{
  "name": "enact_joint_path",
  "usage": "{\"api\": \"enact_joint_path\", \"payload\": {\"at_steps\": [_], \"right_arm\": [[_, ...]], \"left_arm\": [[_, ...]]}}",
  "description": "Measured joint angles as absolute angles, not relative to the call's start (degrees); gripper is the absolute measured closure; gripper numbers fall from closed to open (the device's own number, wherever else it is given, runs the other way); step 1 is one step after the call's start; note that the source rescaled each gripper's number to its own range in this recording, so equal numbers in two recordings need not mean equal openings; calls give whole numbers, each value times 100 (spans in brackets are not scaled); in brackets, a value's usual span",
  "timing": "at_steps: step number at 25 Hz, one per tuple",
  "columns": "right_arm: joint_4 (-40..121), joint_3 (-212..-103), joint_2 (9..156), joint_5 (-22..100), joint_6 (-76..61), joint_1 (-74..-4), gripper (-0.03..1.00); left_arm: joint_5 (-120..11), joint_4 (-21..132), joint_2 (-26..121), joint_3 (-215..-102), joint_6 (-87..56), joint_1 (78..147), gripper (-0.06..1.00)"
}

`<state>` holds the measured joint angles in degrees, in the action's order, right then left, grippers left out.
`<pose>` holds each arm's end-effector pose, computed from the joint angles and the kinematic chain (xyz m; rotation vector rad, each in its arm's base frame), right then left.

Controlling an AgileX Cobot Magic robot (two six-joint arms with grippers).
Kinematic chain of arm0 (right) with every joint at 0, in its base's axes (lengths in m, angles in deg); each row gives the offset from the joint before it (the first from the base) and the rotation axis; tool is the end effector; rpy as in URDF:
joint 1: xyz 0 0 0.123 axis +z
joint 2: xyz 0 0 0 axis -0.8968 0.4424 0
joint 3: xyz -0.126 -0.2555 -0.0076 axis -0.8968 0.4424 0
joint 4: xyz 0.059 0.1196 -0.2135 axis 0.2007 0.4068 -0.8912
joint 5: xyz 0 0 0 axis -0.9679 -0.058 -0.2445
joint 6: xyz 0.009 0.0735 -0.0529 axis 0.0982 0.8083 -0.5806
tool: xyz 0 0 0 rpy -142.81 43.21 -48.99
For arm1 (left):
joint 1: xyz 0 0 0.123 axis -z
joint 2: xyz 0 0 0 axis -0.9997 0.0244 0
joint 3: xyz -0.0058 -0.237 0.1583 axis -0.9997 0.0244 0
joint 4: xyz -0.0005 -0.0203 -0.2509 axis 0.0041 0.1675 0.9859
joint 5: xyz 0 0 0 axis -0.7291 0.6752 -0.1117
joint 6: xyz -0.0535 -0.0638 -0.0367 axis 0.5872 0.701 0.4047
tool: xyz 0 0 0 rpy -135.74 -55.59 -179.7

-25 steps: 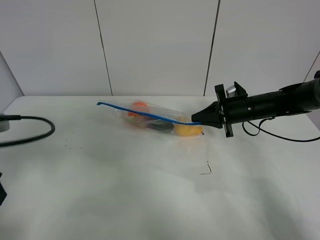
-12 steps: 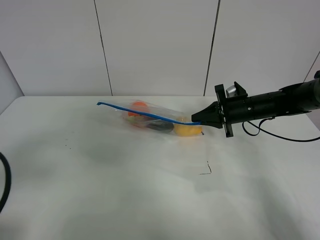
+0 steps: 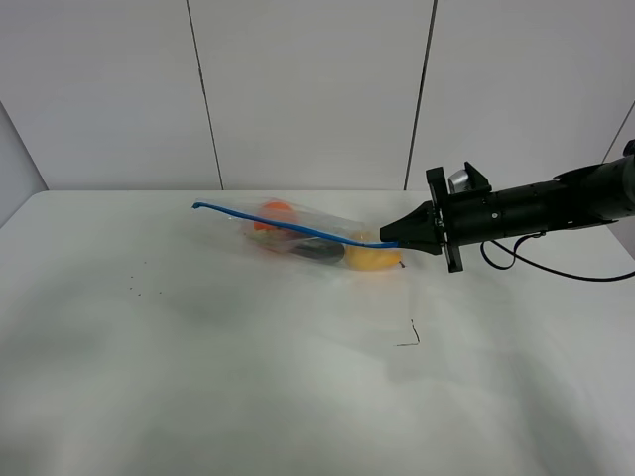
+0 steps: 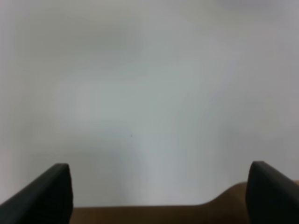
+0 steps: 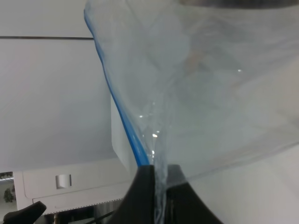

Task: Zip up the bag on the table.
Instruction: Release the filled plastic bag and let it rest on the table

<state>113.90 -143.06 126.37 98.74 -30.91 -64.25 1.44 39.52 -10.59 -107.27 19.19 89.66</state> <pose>0.3660 0.0806 0.1580 0.1403 2.4870 1.6983 0.0368 0.0025 0.2734 0.0132 2.3027 0.0348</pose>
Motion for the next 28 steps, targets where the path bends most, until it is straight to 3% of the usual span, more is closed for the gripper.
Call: {"api": "enact_joint_path", "payload": {"at_steps": [11,18,20,22,25,26,28], "right_arm": [[11390,-14306,12637,9874,-3091,-6425,97],[11390,-14306,12637,9874,-3091,-6425,97],[11390,-14306,12637,9874,-2999,-6425,92],[11395,-14306,12637,9884,-2878,-6425,73],[11326,-14306,12630,9891,-2798,-6425,25],[11256,-14306,12630,9891,-2766,-6425,13],[11072,-14306,12630,9891,-2646,-6425,3]], "left_arm": [[161,3956,-2593,-10712,1914,8966,-2],[162,3956,-2606,-10712,1914,8966,-2],[157,3956,-2606,-10712,1914,8966,-2],[157,3956,-2606,-10712,1914,8966,-2],[157,3956,-2606,-10712,1910,8966,-2],[157,3956,-2606,-10712,1910,8966,-2],[157,3956,-2606,-10712,1910,8966,-2]]}}
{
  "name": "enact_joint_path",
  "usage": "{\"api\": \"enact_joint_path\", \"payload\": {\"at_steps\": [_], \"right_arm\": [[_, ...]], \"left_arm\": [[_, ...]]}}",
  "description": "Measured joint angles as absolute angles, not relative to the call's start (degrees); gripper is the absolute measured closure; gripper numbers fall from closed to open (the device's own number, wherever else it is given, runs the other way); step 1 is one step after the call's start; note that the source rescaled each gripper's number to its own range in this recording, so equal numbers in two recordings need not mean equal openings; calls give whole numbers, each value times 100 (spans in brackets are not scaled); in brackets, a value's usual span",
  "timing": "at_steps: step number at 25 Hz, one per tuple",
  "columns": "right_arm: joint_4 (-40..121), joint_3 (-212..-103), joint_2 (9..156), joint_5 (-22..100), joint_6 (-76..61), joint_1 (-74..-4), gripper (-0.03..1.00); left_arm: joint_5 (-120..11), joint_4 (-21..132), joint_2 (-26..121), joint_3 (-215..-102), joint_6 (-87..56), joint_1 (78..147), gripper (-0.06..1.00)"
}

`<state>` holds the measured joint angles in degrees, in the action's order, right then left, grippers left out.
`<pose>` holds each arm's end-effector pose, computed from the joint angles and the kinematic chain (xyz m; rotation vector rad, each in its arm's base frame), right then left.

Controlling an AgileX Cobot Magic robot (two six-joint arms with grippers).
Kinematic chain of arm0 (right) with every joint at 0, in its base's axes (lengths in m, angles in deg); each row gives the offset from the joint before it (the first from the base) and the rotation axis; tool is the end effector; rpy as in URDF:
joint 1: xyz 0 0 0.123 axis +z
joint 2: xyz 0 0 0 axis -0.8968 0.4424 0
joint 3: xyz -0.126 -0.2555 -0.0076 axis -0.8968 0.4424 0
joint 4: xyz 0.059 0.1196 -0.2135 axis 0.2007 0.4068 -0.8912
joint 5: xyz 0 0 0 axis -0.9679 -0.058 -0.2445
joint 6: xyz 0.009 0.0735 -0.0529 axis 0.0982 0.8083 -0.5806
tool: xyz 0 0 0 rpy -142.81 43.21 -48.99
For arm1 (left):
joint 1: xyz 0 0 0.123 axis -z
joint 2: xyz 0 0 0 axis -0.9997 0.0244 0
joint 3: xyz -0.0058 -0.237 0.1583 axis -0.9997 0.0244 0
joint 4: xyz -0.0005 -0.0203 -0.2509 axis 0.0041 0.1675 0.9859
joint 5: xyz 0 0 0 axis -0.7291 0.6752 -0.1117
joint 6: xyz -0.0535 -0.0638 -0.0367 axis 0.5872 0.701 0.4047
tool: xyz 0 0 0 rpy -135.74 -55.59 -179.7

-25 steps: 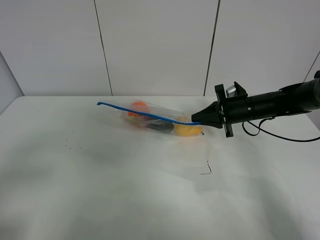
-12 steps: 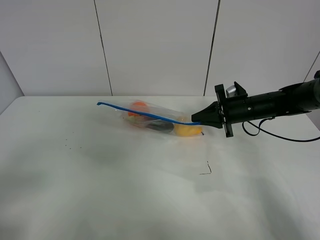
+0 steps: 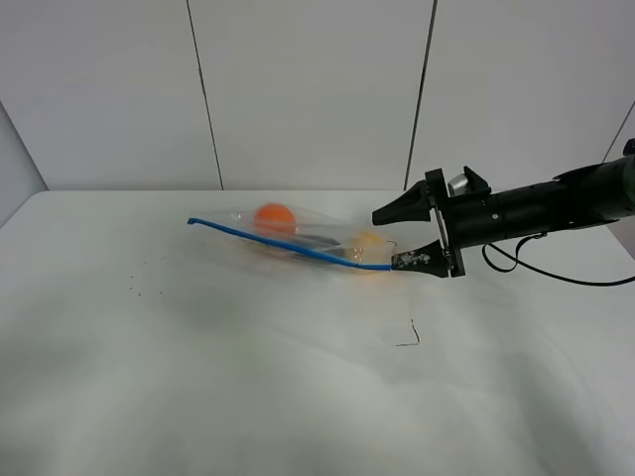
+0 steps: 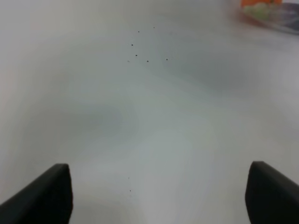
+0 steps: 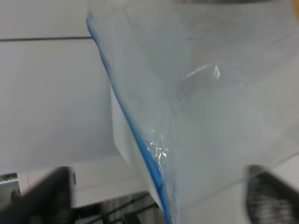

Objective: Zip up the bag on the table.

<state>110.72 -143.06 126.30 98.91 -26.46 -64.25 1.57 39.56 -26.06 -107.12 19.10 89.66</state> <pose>0.3624 0.0799 0.1554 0.1854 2.5644 1.6945 -0.0045 0.0032 0.2769 0.0072 2.0377 0.0292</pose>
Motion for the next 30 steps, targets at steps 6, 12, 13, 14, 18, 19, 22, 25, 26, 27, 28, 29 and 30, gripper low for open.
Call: {"api": "enact_joint_path", "payload": {"at_steps": [6,12,13,14,18,19,22,25,26,27,28,29,30], "right_arm": [[9965,-14337,12630,9901,-2021,-6425,-3],[7838,-15346,12481,9925,-933,-6425,-3],[7524,-15610,12457,9928,-702,-6425,-3],[7151,-15831,12434,9928,-467,-6425,-3],[5843,-16689,12419,9928,289,-6425,-3],[5533,-16852,12419,9928,407,-6425,-3],[4832,-17158,12419,9928,638,-6425,-3],[4519,-17226,12419,9932,762,-6475,-3],[4460,-17231,12419,9935,784,-6488,-3],[4390,-17231,12419,9935,797,-6490,-3],[4346,-17231,12419,9935,803,-6490,-3],[4340,-17231,12419,9935,803,-6490,-3],[4340,-17231,12419,9935,808,-6490,-3]], "left_arm": [[157,3956,-2606,-10712,1910,8966,-2],[157,3956,-2606,-10712,1910,8966,-2],[157,3956,-2606,-10712,1910,8966,-2],[157,3956,-2606,-10712,1910,8966,-2],[157,3956,-2606,-10712,1910,8966,-2],[157,3956,-2606,-10712,1908,8966,-2],[157,3956,-2606,-10712,1908,8966,-2],[157,3956,-2606,-10712,1908,8966,-2],[157,3956,-2606,-10712,1903,8966,-2],[157,3956,-2606,-10712,1903,8966,-2],[157,3956,-2606,-10712,1903,8966,-2],[157,3956,-2606,-10712,1903,8966,-2],[157,3956,-2606,-10712,1903,8966,-2]]}}
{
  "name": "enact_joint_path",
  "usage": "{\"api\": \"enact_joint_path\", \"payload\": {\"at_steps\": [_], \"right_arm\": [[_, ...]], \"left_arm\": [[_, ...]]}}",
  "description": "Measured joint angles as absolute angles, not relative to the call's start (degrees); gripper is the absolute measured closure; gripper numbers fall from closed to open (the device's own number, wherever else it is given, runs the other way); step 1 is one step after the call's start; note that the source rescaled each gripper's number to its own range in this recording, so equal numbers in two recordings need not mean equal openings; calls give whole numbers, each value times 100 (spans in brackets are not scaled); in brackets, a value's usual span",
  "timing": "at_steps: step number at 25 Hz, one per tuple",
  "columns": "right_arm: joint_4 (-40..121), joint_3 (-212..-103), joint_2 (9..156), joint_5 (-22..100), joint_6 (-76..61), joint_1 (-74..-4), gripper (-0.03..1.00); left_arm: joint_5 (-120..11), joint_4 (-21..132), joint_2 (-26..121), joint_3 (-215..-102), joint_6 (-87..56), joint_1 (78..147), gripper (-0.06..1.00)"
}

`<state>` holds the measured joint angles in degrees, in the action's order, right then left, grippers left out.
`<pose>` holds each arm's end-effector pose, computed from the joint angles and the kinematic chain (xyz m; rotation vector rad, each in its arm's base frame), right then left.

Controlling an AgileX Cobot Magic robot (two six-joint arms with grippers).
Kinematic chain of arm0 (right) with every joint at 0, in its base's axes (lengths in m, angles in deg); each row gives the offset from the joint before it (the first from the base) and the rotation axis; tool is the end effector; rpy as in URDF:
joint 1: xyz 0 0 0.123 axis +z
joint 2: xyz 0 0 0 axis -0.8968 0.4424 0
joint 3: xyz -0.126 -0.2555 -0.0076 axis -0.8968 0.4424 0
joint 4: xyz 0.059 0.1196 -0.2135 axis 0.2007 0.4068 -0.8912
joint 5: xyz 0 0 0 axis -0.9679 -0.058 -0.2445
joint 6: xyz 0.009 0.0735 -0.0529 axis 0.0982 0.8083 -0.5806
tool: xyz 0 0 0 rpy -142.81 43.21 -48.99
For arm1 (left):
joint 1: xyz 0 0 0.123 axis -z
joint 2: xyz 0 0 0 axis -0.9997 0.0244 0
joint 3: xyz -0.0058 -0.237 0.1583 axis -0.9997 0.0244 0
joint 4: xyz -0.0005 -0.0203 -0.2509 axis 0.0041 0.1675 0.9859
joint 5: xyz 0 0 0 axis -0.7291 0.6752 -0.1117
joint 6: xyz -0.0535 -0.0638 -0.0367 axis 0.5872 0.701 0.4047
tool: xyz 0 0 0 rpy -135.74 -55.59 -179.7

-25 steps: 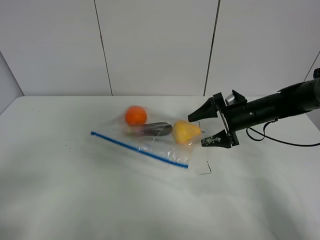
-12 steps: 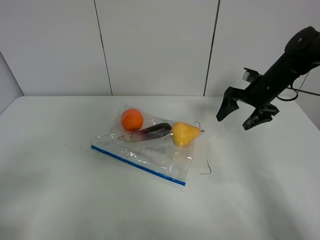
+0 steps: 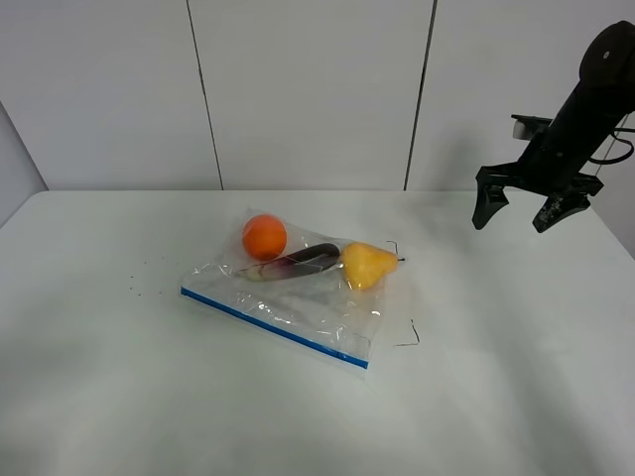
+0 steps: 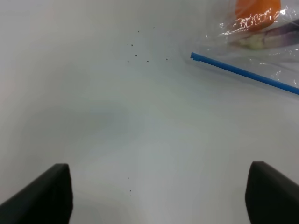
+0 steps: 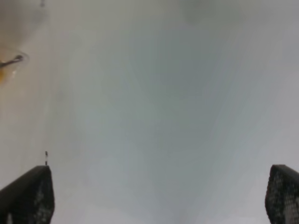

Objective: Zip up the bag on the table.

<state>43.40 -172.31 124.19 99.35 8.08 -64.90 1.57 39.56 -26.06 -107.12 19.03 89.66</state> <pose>0.4114 0.0076 0.2306 -0.0720 3.0168 0.2599 -0.0045 0.0032 0.2769 0.0084 2.0377 0.0300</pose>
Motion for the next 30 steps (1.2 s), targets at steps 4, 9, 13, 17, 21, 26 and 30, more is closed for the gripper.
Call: {"api": "enact_joint_path", "payload": {"at_steps": [4,9,13,17,21,26,30], "right_arm": [[4322,-17225,12392,9935,808,-6490,-3],[4225,-16824,11930,9935,819,-6490,-3],[4130,-16159,11196,9935,824,-6490,-3],[4058,-15289,10293,9935,824,-6490,-3],[4005,-14349,9320,9939,830,-6490,-3],[3991,-13119,8018,9952,842,-6490,-3],[3911,-12236,6889,9923,842,-6490,-3]], "left_arm": [[157,3956,-2606,-10712,1903,8966,-2],[157,3956,-2606,-10712,1903,8966,-2],[157,3956,-2606,-10712,1903,8966,-2],[157,3956,-2606,-10712,1903,8966,-2],[157,3956,-2606,-10712,1903,8966,-2],[157,3956,-2606,-10712,1903,8966,-2],[156,3956,-2606,-10712,1903,8966,-2]]}}
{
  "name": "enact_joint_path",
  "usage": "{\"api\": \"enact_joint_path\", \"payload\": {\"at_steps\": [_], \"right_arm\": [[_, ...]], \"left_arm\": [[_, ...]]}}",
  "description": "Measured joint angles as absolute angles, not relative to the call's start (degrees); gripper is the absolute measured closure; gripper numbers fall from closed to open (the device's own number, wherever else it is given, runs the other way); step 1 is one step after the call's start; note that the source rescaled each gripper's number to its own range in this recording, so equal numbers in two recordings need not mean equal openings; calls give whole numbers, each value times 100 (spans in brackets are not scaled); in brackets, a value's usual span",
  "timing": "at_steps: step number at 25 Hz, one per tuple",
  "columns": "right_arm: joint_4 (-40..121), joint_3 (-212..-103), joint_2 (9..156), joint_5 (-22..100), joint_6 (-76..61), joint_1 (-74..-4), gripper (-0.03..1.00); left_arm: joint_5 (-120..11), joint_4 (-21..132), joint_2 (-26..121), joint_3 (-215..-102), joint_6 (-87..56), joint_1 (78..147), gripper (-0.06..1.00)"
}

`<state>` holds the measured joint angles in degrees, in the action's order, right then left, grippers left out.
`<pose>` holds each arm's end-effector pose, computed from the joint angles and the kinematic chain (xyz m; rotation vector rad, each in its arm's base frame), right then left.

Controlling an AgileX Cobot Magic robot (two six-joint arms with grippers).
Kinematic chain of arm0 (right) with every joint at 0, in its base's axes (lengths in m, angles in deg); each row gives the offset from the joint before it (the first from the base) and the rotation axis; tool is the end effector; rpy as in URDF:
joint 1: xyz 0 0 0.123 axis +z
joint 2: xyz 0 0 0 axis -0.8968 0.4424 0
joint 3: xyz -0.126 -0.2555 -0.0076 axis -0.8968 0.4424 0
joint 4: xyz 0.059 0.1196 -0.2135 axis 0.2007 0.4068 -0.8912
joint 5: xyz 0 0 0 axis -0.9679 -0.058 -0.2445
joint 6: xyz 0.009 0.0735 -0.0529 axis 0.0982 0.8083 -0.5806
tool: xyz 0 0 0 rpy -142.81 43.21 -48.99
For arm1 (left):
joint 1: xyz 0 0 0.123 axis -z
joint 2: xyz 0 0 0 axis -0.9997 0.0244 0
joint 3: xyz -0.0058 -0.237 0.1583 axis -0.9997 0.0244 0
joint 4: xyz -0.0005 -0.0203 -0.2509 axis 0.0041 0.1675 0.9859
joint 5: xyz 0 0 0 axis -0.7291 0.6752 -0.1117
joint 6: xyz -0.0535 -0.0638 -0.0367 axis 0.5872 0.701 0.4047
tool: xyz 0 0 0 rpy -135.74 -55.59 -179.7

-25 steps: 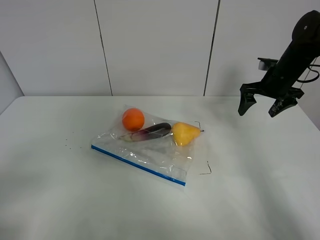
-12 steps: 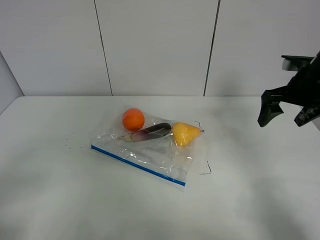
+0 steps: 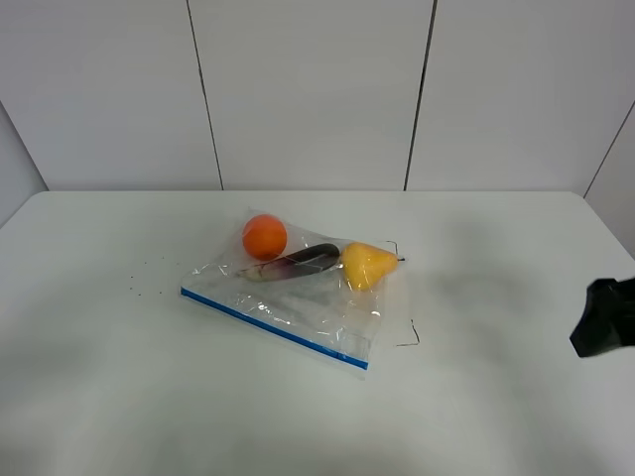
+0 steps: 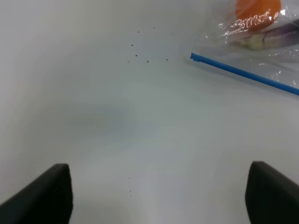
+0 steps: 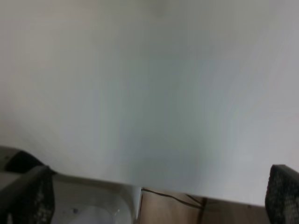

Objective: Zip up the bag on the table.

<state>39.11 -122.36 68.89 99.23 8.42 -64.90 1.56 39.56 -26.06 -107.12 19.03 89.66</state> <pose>0.1591 0.0063 0.2774 -0.1023 2.9336 0.1411 -0.0045 0.0032 0.2769 0.0084 2.0375 0.0299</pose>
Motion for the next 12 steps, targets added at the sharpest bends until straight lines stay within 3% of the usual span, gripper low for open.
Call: {"api": "enact_joint_path", "payload": {"at_steps": [12], "right_arm": [[3874,-10751,3384,9048,939,-6490,-3]], "left_arm": [[156,3956,-2606,-10712,1903,8966,-2]]}}
